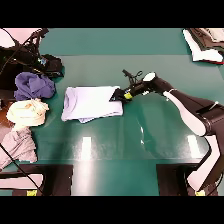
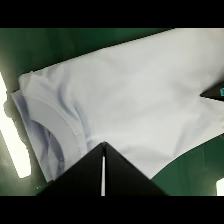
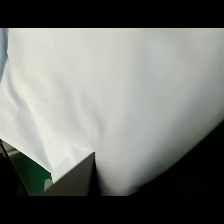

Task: Fold the shirts.

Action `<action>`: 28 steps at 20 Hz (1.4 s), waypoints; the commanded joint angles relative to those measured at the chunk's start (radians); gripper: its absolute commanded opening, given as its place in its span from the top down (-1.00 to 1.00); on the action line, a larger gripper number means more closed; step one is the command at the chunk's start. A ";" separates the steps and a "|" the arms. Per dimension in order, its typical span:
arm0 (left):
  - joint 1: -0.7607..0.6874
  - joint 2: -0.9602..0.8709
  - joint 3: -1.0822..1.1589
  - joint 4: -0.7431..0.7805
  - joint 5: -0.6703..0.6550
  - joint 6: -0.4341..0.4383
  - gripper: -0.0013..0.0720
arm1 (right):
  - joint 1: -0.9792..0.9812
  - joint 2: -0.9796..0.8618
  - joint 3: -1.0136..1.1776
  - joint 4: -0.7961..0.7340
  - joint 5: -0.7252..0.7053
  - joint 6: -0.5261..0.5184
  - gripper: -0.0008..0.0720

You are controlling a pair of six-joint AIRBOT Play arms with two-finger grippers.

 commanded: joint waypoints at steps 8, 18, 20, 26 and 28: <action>0.001 0.001 0.000 -0.001 -0.040 0.001 0.90 | -0.193 0.267 -0.135 -0.111 0.031 -0.044 0.95; 0.001 0.001 0.000 -0.081 0.011 -0.014 0.90 | -1.146 0.788 -0.598 -0.233 -0.157 -0.044 0.95; 0.001 0.001 0.000 -0.103 0.013 -0.022 0.90 | -1.297 0.813 -0.649 -0.235 -0.175 -0.044 0.95; 0.001 0.001 0.000 -0.110 0.005 -0.022 0.90 | -1.456 0.812 -0.670 -0.391 -0.151 0.010 0.95; 0.001 0.001 0.000 -0.110 0.006 -0.021 0.90 | -1.456 0.812 -0.669 -0.469 -0.099 0.046 0.94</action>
